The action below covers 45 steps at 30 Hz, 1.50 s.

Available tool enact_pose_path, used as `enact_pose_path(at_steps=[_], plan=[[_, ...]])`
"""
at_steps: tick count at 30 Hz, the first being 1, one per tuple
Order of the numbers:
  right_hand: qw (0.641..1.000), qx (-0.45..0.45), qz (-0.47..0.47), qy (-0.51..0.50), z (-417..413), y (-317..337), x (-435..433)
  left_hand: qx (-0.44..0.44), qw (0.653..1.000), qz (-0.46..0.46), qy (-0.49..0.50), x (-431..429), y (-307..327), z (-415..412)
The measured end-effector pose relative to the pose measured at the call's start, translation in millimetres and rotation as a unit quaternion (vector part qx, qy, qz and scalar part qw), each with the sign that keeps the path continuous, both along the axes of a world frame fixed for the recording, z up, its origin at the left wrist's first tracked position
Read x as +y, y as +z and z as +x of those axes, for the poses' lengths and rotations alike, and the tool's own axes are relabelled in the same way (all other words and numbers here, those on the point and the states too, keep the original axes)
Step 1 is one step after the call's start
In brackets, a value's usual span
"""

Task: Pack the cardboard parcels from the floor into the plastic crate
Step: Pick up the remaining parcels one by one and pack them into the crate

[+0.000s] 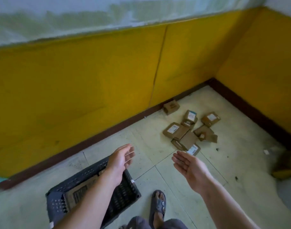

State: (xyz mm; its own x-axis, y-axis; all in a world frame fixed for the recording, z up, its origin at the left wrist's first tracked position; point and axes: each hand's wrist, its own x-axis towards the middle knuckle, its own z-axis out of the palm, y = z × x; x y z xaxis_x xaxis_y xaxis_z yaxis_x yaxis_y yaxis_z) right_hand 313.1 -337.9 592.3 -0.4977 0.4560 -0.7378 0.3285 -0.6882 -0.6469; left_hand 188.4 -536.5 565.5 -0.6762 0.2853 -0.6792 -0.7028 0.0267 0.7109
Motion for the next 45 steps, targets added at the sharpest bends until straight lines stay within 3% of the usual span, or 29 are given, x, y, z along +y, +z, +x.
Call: enact_pose_path(at_steps=[8, 16, 22, 30, 37, 45], plan=[[0.993, 0.046, 0.013, -0.107, 83.3, 25.0, 75.9, 0.033, 0.987, 0.009, -0.158, 126.4, 28.1, 45.7], [0.985, 0.067, -0.003, -0.159, 134.6, 10.4, 224.7, 0.028, 0.980, -0.008, -0.194, 291.0, 24.5, 97.8], [0.987, 0.059, -0.047, -0.142, 151.0, -9.3, 342.5, 0.024, 0.981, -0.043, -0.189, 395.3, 13.8, 124.1], [0.992, 0.010, -0.083, -0.097, 96.7, -30.4, 435.7, -0.026, 0.987, -0.069, -0.144, 484.1, -14.7, 105.2], [0.995, -0.063, -0.032, -0.067, 14.7, -47.1, 547.1, -0.063, 0.985, -0.045, -0.152, 596.4, -47.3, 15.2], [0.994, -0.095, -0.004, -0.045, -59.9, -46.4, 670.4, -0.057, 0.985, -0.047, -0.154, 712.8, -37.8, -69.7]])
